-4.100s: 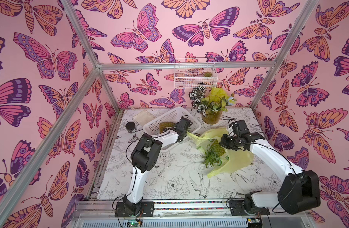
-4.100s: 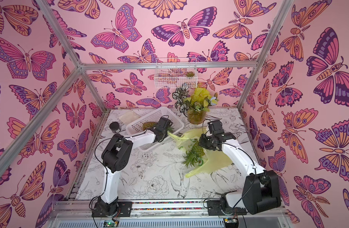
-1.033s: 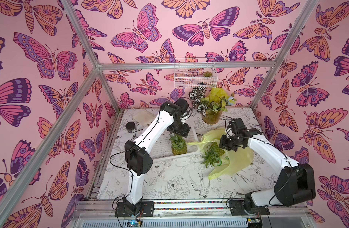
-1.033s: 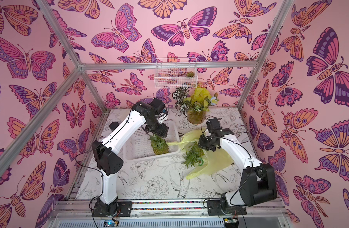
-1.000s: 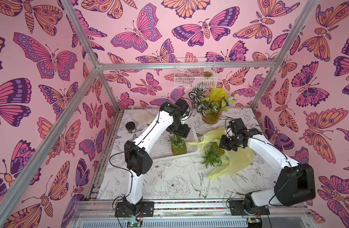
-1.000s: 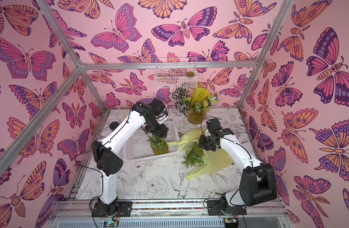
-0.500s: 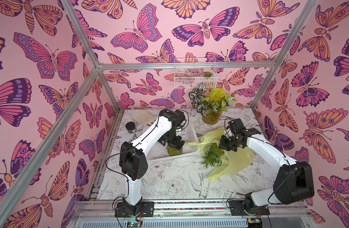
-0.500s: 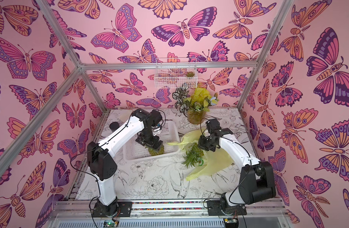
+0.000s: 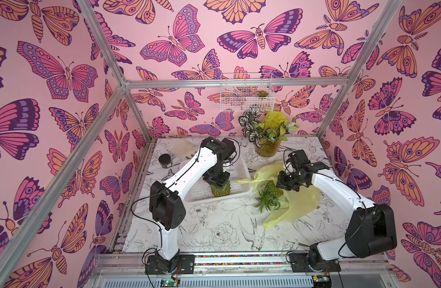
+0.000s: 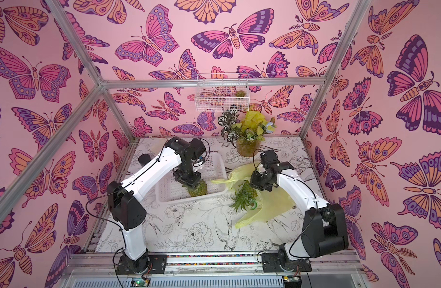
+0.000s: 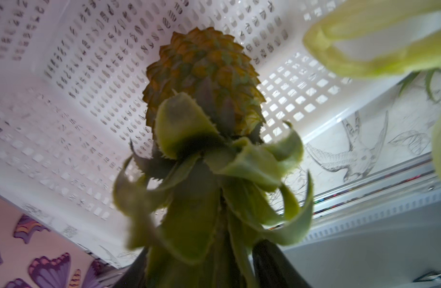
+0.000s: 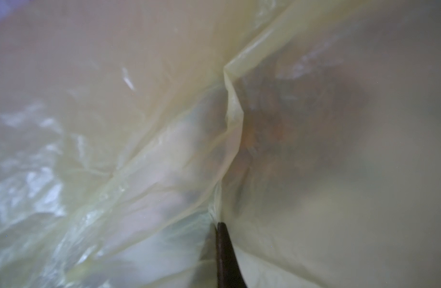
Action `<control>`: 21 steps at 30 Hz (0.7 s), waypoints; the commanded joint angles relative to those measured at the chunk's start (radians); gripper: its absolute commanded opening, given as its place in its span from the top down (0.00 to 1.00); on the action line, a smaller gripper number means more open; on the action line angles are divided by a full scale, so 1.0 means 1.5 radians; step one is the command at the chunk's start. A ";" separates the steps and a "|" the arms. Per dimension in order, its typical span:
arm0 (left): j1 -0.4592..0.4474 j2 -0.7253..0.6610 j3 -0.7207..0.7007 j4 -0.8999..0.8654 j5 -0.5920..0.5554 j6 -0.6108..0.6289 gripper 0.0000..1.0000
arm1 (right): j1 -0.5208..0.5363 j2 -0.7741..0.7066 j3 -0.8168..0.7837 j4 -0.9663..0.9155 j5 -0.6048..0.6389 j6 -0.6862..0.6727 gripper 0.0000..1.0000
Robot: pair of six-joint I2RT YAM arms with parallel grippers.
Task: Place the pineapple into a plastic bag & tie a knot
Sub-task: Pick up the pineapple from the basket.
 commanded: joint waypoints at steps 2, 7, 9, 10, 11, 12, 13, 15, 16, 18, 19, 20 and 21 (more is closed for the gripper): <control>-0.003 0.012 -0.002 -0.013 -0.011 0.021 0.71 | -0.001 -0.011 -0.004 -0.002 -0.009 -0.004 1.00; -0.004 0.012 -0.013 -0.005 -0.007 0.031 0.99 | -0.001 -0.011 -0.006 -0.002 -0.013 -0.009 1.00; -0.006 -0.001 -0.013 0.010 -0.035 0.024 1.00 | -0.001 -0.009 -0.003 -0.003 -0.017 -0.010 1.00; -0.006 -0.013 -0.013 0.021 -0.051 0.021 1.00 | -0.001 -0.007 -0.002 -0.004 -0.019 -0.010 1.00; -0.007 -0.030 -0.015 0.039 -0.076 0.019 1.00 | -0.001 -0.005 0.000 -0.004 -0.021 -0.010 1.00; -0.007 -0.051 -0.021 0.061 -0.098 0.018 1.00 | -0.001 -0.003 0.003 -0.004 -0.023 -0.010 1.00; -0.006 -0.073 -0.030 0.085 -0.116 0.017 1.00 | -0.001 -0.001 0.006 -0.004 -0.024 -0.011 1.00; -0.007 -0.129 -0.066 0.149 -0.139 0.017 1.00 | -0.001 0.003 0.010 -0.004 -0.027 -0.012 1.00; -0.007 -0.156 -0.085 0.180 -0.143 0.014 1.00 | -0.001 0.004 0.013 -0.005 -0.028 -0.013 1.00; -0.007 -0.213 -0.135 0.247 -0.128 0.011 1.00 | -0.001 0.005 0.016 -0.008 -0.028 -0.016 1.00; -0.007 -0.244 -0.161 0.277 -0.118 0.004 1.00 | -0.001 0.005 0.019 -0.010 -0.028 -0.018 1.00; -0.007 -0.272 -0.191 0.304 -0.107 -0.001 1.00 | 0.000 0.004 0.020 -0.009 -0.028 -0.017 1.00; -0.007 -0.294 -0.210 0.320 -0.093 -0.007 1.00 | -0.001 0.004 0.022 -0.009 -0.029 -0.017 1.00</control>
